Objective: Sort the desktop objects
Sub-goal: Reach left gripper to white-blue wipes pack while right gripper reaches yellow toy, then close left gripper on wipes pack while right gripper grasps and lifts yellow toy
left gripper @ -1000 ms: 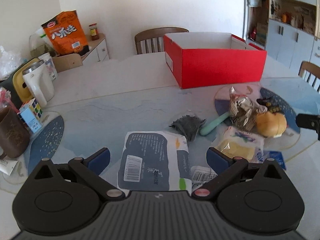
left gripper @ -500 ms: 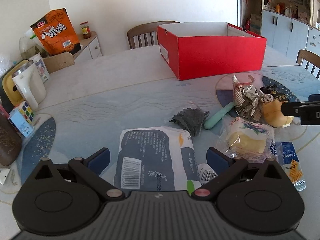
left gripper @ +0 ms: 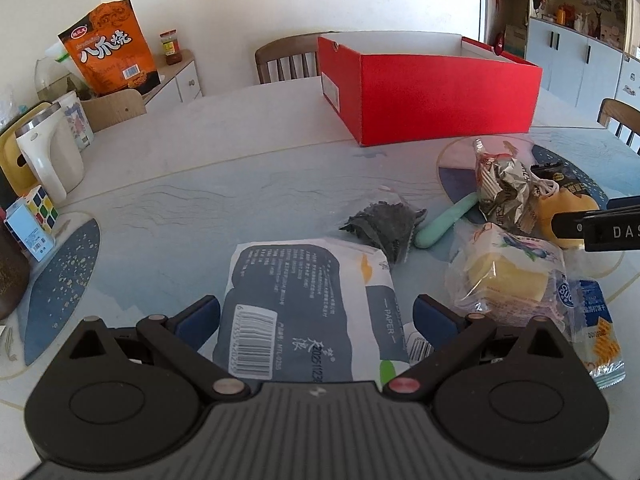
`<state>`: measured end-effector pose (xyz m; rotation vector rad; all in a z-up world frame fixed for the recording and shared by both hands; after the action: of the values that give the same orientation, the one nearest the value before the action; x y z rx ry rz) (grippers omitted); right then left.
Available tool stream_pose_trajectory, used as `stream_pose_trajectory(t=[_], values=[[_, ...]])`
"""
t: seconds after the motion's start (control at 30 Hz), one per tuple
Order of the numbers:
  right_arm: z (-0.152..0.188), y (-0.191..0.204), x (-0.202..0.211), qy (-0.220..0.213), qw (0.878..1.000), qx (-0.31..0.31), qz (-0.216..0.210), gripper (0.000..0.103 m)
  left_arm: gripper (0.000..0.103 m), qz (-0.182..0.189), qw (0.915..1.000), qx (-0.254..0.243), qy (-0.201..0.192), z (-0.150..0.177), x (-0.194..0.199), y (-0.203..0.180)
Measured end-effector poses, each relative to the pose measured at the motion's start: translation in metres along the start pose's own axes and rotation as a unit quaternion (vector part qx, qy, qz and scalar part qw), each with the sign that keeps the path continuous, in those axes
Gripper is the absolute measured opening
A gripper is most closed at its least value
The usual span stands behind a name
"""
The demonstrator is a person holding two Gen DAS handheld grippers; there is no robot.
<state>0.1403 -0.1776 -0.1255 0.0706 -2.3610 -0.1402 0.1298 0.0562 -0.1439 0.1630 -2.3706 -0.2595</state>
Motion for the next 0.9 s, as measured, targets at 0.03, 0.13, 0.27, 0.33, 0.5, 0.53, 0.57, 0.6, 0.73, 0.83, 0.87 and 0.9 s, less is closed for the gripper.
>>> stream_pose_trajectory(t=[0.03, 0.13, 0.27, 0.33, 0.5, 0.53, 0.57, 0.6, 0.73, 0.83, 0.87, 0.9], values=[[0.0001, 0.0001, -0.001, 0.002, 1.0, 0.001, 0.0, 0.085, 0.103, -0.001, 1.0, 0.001, -0.001, 0.0001, -0.0004, 0.0001], [0.0, 0.0, -0.0041, 0.004, 1.0, 0.002, -0.001, 0.085, 0.103, -0.002, 1.0, 0.003, 0.0, 0.0009, -0.0013, 0.0006], [0.0004, 0.0005, -0.005, 0.006, 1.0, 0.002, -0.001, 0.083, 0.103, -0.007, 0.9999, -0.009, -0.005, 0.0023, -0.0015, -0.0003], [0.0002, 0.0009, -0.0053, 0.006, 1.0, 0.004, -0.001, 0.082, 0.102, -0.011, 0.9998, -0.016, -0.008, 0.0033, -0.0012, -0.0013], [0.0003, 0.0019, -0.0064, 0.008, 1.0, 0.002, -0.002, 0.08, 0.102, -0.009, 0.9994, -0.028, -0.016, 0.0043, 0.0007, -0.0045], [0.0003, 0.0022, -0.0065, 0.007, 1.0, 0.003, -0.002, 0.08, 0.098, -0.009, 0.9993, -0.03, -0.02, 0.0043, 0.0015, -0.0051], [0.0003, 0.0027, -0.0067, 0.007, 1.0, 0.003, -0.002, 0.078, 0.097, -0.007, 0.9992, -0.033, -0.022, 0.0044, 0.0022, -0.0062], [0.0004, 0.0034, -0.007, 0.009, 1.0, 0.004, -0.003, 0.076, 0.095, -0.007, 0.9991, -0.035, -0.022, 0.0045, 0.0023, -0.007], [0.0003, 0.0045, -0.0074, 0.01, 1.0, 0.006, -0.002, 0.076, 0.091, -0.007, 0.9991, -0.035, -0.021, 0.0058, 0.0012, -0.0065], [0.0004, 0.0051, -0.0071, 0.009, 1.0, 0.006, -0.002, 0.075, 0.09, -0.005, 0.9991, -0.037, -0.021, 0.0066, -0.0001, -0.0062], [0.0004, 0.0051, -0.0069, 0.009, 1.0, 0.006, -0.002, 0.075, 0.089, -0.006, 0.999, -0.039, -0.02, 0.0068, -0.001, -0.0065], [0.0003, 0.0051, -0.0069, 0.009, 1.0, 0.005, -0.002, 0.074, 0.088, -0.005, 0.999, -0.04, -0.019, 0.0066, -0.0014, -0.0063]])
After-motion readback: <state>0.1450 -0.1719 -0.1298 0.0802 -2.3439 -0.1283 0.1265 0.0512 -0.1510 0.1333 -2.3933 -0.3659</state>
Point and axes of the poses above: each gripper's, at about its wrist camera, not at the fingertips, and x roughly against the way its jaws point, y to its left, z to its underside, the point moved 9 cm from there along -x, roughly the way its jaws point, and after that the axes turned 12 degrees about -z, right-handed, at the moved point
